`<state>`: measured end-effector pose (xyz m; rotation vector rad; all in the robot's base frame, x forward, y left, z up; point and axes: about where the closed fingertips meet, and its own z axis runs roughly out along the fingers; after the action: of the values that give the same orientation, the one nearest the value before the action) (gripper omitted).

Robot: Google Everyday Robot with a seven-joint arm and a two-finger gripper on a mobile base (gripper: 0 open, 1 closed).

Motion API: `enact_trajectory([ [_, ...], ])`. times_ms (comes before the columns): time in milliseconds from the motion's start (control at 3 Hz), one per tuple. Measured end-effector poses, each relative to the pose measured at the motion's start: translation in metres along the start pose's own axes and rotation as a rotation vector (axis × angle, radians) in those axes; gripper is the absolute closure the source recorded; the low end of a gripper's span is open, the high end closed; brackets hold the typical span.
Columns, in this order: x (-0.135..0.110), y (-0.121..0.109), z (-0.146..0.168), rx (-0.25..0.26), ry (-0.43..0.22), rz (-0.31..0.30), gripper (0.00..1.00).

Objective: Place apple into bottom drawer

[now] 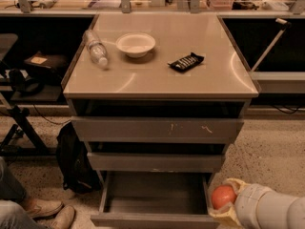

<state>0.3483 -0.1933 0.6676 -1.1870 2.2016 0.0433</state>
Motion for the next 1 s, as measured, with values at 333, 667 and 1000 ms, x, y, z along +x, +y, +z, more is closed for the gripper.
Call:
enact_trajectory([
  [333,0.042,0.048,0.059,-0.072,0.053,-0.021,1.0],
  [667,0.107,0.072,0.079,-0.068,0.14,-0.039,1.0],
  [1000,0.149,0.096,0.108,-0.119,0.168,0.066,1.0],
])
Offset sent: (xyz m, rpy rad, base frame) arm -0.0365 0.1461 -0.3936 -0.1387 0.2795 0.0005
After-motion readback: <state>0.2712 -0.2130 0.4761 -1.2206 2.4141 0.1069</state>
